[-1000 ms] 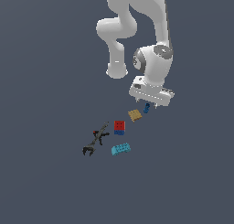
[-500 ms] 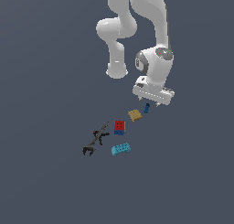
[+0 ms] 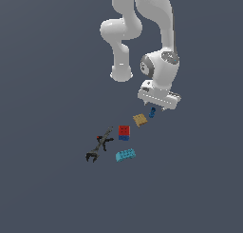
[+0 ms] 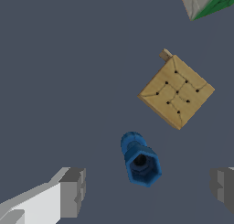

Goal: Pick up a designated object from a clutter of objects.

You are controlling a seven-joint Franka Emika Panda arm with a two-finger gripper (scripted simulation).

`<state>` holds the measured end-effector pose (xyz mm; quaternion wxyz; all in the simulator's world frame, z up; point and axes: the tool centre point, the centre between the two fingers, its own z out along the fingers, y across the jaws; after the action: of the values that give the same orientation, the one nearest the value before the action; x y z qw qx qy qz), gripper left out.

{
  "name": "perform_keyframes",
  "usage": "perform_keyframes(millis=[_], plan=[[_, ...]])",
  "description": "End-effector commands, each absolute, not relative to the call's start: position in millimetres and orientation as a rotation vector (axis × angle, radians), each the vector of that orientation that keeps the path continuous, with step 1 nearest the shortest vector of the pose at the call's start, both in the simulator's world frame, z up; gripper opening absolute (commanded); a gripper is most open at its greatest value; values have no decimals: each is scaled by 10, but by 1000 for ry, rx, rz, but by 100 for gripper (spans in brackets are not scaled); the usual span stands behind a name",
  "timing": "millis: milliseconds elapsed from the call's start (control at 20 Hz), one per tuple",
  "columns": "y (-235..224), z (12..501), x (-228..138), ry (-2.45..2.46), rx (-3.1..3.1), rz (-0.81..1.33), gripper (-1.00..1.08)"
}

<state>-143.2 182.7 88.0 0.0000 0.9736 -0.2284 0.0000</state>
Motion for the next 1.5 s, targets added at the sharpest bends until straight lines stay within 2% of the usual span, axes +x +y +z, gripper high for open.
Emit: perform_keyframes(millis=[0,700,750,1450], plan=[[1828,814,-1438,-718,3058,-1,100],[1831,428,-1439,-720,3058,0,100],[1831,428,-1439,-720,3058,0,-100],[1812,465,-1426,-721,3058,1,-100]])
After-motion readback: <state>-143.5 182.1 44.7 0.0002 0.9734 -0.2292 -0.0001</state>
